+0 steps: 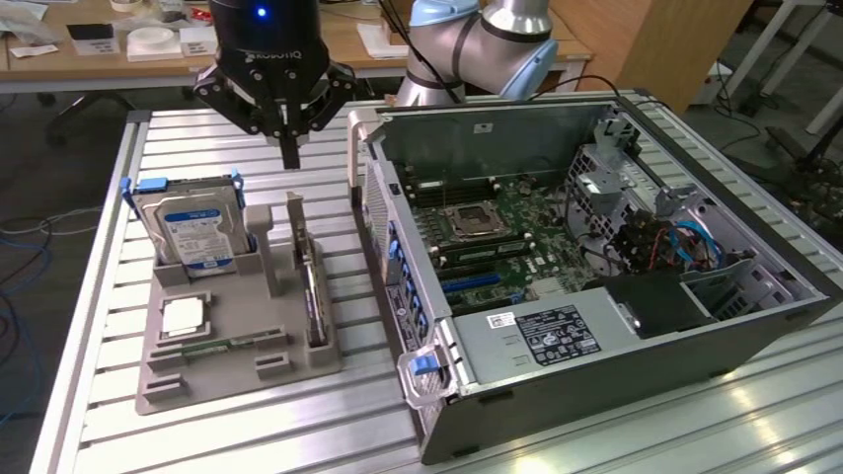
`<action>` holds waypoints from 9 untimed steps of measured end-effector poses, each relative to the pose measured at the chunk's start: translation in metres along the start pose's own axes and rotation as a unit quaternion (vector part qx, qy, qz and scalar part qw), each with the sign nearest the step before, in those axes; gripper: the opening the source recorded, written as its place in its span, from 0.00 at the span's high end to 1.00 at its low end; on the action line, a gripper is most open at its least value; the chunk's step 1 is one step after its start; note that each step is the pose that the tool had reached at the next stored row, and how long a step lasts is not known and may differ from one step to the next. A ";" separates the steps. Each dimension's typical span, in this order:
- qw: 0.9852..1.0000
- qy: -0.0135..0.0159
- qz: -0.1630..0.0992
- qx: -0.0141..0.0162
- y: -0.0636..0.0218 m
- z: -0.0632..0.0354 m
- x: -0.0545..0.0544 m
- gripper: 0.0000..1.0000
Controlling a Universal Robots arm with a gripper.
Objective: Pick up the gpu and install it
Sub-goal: 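Reach for the gpu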
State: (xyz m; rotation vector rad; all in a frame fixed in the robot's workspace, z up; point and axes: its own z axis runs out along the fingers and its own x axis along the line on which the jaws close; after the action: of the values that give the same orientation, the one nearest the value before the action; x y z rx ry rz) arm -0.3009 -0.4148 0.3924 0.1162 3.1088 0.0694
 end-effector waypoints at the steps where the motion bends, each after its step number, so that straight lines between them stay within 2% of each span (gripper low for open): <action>1: 1.000 0.000 0.000 0.000 -0.0006 -0.0001 0.000 0.89; 9: 1.000 0.000 0.000 0.000 -0.0065 -0.0004 0.000 0.89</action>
State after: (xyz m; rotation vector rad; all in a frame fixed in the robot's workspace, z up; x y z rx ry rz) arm -0.3009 -0.4213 0.3925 0.1164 3.1089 0.0693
